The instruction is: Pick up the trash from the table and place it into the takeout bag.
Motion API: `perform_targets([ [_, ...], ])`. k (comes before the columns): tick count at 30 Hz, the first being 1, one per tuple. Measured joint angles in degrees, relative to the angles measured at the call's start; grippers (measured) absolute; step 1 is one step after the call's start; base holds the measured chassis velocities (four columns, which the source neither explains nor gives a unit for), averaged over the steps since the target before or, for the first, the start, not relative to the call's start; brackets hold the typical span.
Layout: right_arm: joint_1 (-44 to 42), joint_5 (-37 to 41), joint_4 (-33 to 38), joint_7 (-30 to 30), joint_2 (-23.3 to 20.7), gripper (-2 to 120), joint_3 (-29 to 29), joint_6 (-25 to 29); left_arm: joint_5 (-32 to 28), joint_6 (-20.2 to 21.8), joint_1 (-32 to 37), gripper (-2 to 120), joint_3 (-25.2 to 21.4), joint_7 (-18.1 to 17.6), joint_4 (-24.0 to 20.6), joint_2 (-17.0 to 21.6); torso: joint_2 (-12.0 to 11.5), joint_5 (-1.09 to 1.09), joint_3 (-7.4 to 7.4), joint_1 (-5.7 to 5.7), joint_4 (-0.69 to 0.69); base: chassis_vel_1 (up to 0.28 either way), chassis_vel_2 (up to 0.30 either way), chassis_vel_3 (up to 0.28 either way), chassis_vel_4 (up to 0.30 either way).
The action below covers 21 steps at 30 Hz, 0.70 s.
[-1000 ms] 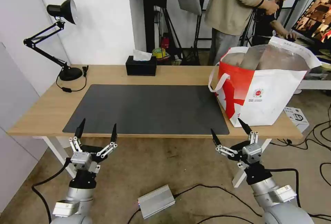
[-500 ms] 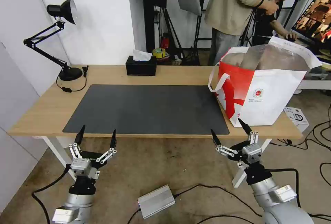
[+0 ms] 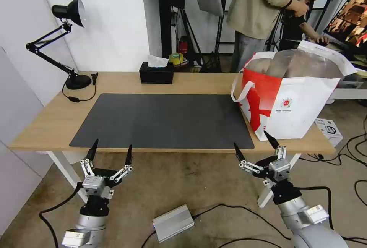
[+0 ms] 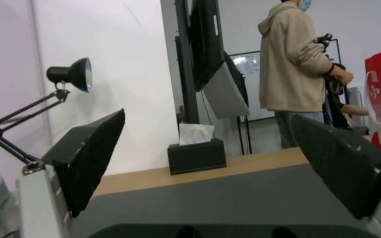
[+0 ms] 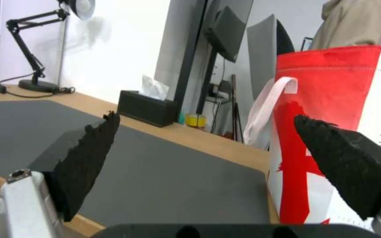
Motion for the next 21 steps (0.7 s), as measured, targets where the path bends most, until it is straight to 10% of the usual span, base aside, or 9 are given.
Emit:
perform_targets([
  [21,0.0,0.0,0.0,0.0,0.0,100,0.0,0.0,0.0,0.0,0.0,100,0.0,-0.1,0.0,0.0,0.0,0.00,0.00,0.00,0.00,0.000,0.000,0.000,0.000],
])
